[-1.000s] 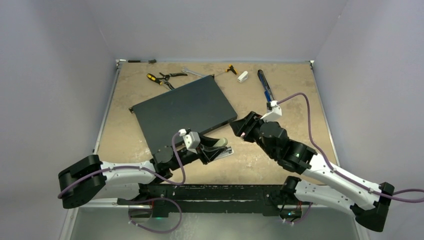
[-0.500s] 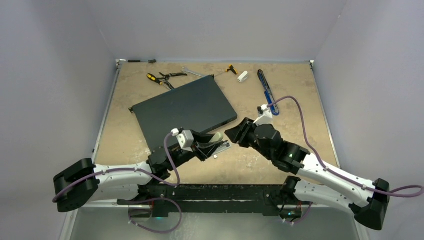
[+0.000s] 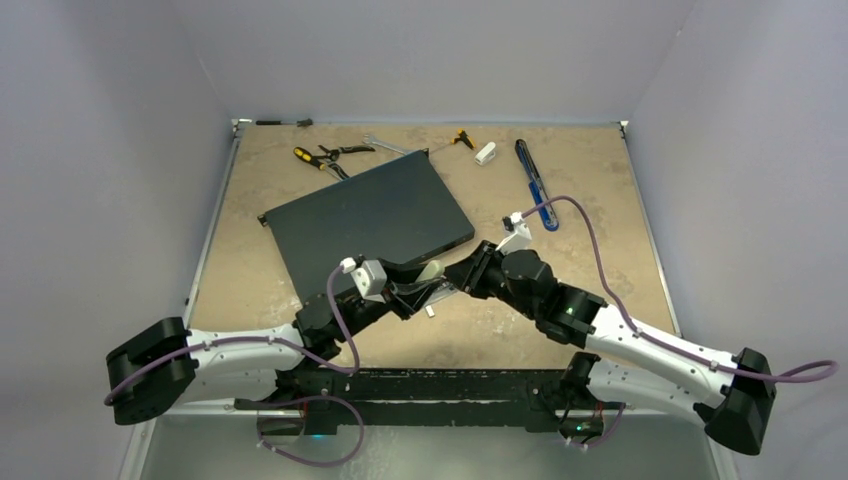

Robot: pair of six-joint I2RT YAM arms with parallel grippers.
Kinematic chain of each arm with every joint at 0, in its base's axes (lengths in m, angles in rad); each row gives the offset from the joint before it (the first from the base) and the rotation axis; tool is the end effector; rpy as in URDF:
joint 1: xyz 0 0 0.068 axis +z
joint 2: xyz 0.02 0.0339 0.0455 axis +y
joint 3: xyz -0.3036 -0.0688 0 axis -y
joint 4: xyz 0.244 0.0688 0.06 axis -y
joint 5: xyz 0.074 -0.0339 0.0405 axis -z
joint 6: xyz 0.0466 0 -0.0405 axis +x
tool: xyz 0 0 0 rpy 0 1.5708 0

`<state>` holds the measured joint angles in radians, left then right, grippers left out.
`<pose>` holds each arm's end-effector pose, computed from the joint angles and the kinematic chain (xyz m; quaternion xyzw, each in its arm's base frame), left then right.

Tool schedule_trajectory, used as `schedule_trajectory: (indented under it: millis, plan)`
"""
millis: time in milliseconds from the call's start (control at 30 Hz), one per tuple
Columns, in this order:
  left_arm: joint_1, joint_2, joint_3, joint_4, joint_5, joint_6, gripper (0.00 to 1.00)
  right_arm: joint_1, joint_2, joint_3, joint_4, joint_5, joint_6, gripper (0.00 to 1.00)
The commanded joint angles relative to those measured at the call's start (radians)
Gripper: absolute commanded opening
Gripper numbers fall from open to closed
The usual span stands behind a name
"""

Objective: Unload the staples from the stapler
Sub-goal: Unload the staple at the center of the board.

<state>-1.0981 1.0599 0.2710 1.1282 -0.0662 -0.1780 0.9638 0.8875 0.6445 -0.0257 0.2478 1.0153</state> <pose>0.0937 -0.1764 0.2876 0.2321 0.5292 -0.4706 0.6668 0.1203 0.1532 0.3168 0.0952 0.7872 0.4486 0.4124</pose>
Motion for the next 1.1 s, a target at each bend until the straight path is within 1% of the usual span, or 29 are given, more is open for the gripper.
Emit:
schedule_trajectory:
  millis: [0,67,300,567,767,1067]
  plan:
    - [-0.002,0.009,0.024,0.107,-0.033,0.022,0.00,0.005,0.015,-0.025,0.069,-0.021,0.016,0.24]
    - [-0.002,0.024,0.029,0.137,-0.044,0.022,0.00,0.004,0.026,-0.040,0.089,-0.025,0.023,0.21]
    - [-0.002,0.074,0.037,0.260,-0.122,0.024,0.00,0.004,0.051,-0.119,0.173,-0.054,0.080,0.15]
    - [-0.002,0.148,0.042,0.378,-0.161,0.027,0.00,0.011,0.052,-0.160,0.232,-0.066,0.124,0.16]
    - [-0.003,0.197,0.045,0.474,-0.180,0.012,0.00,0.031,0.106,-0.152,0.290,-0.083,0.135,0.16]
    - [-0.003,0.226,0.066,0.522,-0.189,0.024,0.00,0.099,0.180,-0.140,0.325,-0.062,0.154,0.16]
